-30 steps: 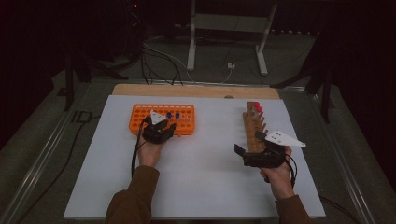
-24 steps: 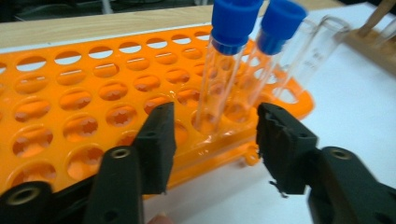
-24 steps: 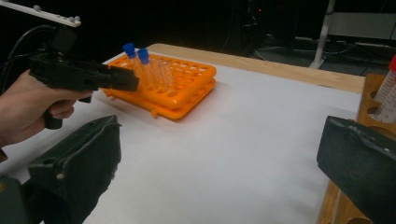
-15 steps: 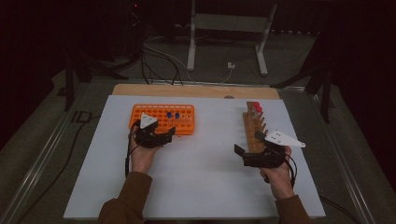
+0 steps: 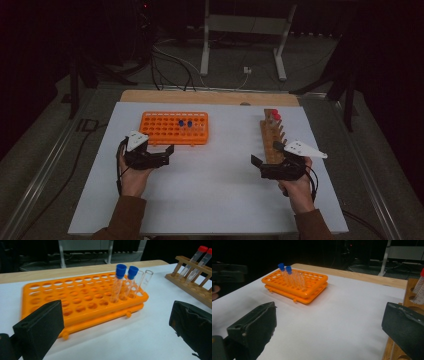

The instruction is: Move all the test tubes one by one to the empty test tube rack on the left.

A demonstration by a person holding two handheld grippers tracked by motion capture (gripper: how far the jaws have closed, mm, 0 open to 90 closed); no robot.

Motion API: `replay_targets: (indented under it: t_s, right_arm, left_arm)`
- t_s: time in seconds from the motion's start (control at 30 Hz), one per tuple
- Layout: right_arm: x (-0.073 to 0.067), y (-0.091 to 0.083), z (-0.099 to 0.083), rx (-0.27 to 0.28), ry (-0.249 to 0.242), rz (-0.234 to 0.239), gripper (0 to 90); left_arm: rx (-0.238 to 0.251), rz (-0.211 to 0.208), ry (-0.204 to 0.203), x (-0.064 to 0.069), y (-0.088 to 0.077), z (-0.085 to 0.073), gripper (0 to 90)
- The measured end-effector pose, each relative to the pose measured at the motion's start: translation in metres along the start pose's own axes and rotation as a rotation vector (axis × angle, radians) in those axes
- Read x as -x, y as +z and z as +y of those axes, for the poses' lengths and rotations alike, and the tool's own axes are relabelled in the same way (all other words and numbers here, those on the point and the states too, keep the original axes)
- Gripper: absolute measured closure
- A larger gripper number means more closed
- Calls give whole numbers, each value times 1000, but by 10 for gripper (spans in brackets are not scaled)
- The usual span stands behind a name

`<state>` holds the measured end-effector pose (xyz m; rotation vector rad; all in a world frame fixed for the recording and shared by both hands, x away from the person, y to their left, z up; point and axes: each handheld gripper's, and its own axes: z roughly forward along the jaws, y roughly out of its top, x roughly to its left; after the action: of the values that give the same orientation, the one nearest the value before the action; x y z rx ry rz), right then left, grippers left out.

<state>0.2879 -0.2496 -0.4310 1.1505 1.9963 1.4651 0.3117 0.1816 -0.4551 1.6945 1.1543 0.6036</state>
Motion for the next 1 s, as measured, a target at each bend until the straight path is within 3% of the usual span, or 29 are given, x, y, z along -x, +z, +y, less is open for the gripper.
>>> replay_targets:
  t_s: [0.13, 0.3, 0.53, 0.63, 0.73, 1.0]
  right_arm:
    - [-2, 2, -1, -3, -3, 4, 0]
    - [-2, 2, -1, -4, 0, 5, 0]
    - [-4, 2, -1, -22, -11, 27, 0]
    - [-3, -2, 3, -19, -31, 8, 0]
    - [1, -9, 10, 2, -38, -4, 0]
    - [29, -11, 35, -16, -35, -46, 11]
  left_arm:
    - [22, 7, -11, -5, -14, -6, 5]
    - [46, 32, 39, -2, -28, -17, 5]
    - [61, 22, 18, 1, -39, -26, 5]
    - [70, 25, 14, 4, -41, -27, 5]
    - [91, 57, 30, 6, -43, -27, 5]
    - [115, 85, -8, 1, -45, -28, 5]
